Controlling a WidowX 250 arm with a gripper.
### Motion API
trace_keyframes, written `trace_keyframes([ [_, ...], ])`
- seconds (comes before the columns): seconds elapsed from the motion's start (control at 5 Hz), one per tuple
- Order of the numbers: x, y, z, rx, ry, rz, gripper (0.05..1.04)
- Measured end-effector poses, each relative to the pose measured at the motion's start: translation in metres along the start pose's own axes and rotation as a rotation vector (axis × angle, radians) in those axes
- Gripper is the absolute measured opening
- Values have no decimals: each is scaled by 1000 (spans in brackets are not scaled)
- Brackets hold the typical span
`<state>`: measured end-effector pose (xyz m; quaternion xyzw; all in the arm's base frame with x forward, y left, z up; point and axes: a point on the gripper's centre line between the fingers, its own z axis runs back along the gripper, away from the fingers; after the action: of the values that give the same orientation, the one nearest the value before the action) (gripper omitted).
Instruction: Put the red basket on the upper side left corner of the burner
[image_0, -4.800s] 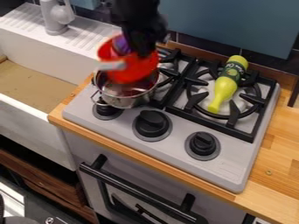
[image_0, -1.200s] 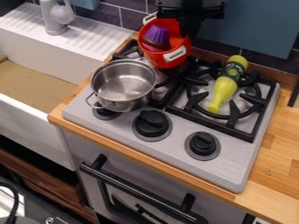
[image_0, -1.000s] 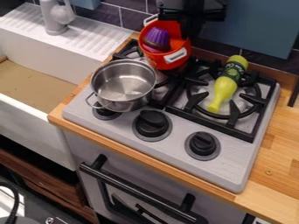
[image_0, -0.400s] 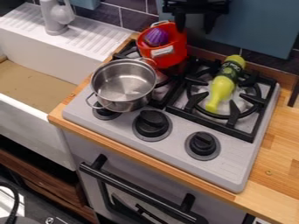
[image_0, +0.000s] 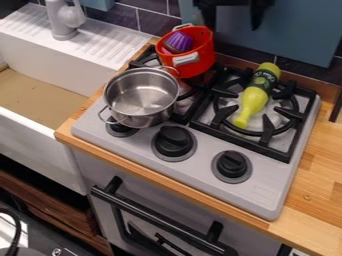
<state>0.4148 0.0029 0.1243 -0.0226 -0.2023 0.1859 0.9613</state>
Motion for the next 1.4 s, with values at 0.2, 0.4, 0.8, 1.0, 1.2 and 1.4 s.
trace_keyframes([
  [0.2, -9, 0, 8, -53, 33, -27, 999],
  [0.4, -13, -1, 12, -97, 53, -36, 999],
  [0.8, -34, 11, 38, -142, 97, -132, 999],
  [1.0, -39, 20, 42, -152, 105, -171, 999],
  [1.2, -39, 24, 44, -148, 110, -196, 999],
  [1.4, -37, 31, 43, -98, 97, -196, 999],
])
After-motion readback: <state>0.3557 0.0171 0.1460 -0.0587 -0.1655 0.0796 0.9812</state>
